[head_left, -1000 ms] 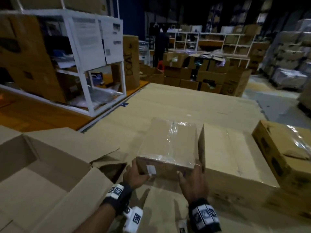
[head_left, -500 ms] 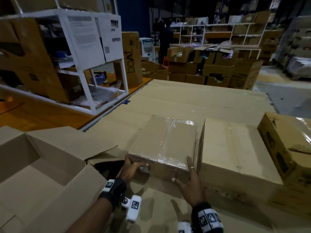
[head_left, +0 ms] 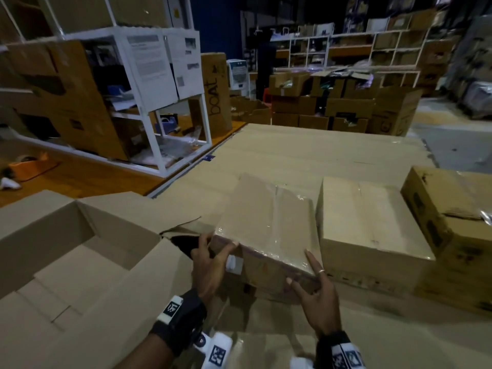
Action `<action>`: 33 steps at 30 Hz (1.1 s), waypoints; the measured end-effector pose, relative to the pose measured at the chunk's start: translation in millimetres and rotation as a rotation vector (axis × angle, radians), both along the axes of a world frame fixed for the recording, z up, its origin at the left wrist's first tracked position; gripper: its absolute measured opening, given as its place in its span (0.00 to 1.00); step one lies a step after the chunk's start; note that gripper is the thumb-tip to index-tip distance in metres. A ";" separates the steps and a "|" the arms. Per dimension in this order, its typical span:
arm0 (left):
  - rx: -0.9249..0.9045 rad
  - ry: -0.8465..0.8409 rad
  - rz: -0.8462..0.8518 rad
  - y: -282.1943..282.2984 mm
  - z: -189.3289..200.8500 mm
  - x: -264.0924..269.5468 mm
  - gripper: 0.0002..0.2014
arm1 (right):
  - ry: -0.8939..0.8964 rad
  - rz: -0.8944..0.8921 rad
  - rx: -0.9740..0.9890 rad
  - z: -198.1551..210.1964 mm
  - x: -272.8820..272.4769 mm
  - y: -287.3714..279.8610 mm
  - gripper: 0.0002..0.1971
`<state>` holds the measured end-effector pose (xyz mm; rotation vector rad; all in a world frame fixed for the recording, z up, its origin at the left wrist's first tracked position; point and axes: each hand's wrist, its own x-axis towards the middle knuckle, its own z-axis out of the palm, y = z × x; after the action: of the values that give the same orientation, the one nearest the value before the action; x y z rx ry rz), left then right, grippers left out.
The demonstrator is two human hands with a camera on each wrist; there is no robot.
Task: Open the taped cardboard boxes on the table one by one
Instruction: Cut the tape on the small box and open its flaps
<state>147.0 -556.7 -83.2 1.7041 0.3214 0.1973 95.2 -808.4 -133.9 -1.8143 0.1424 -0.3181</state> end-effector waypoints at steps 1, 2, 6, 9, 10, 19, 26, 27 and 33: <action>0.002 -0.028 -0.013 -0.3 10.0 -10.2 0.34 | -0.008 0.001 0.008 4.1 -7.4 -1.9 0.39; -0.002 -0.054 -0.038 -0.2 21.3 -20.2 0.35 | -0.009 0.002 0.005 9.8 -14.6 -3.6 0.39; -0.036 -0.129 -0.100 9.3 54.5 -62.8 0.29 | 0.004 0.039 -0.067 37.7 -50.2 -10.2 0.40; -0.147 -0.105 -0.110 16.7 67.3 -105.0 0.25 | 0.024 0.049 -0.131 58.2 -88.0 -8.6 0.41; -0.184 -0.102 -0.111 18.7 71.4 -120.0 0.23 | 0.032 0.030 -0.178 66.6 -102.3 -5.8 0.40; -0.328 0.072 -0.230 60.4 38.1 -259.1 0.26 | 0.022 -0.117 -0.487 105.4 -265.4 37.9 0.33; -0.109 0.204 -0.318 78.6 -8.9 -336.0 0.39 | 0.090 -0.284 -0.498 94.9 -384.4 79.1 0.22; -0.057 0.227 -0.336 76.9 -9.1 -344.2 0.38 | 0.101 -0.317 -0.486 93.9 -396.9 82.0 0.21; 0.280 0.268 -0.497 73.4 -19.4 -370.2 0.37 | 0.300 -0.441 -0.458 71.9 -439.6 67.5 0.23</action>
<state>-223.2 -483.4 -102.6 2.0357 0.0578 -0.3703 -344.5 -740.9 -62.0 -2.2724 0.7370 -0.4086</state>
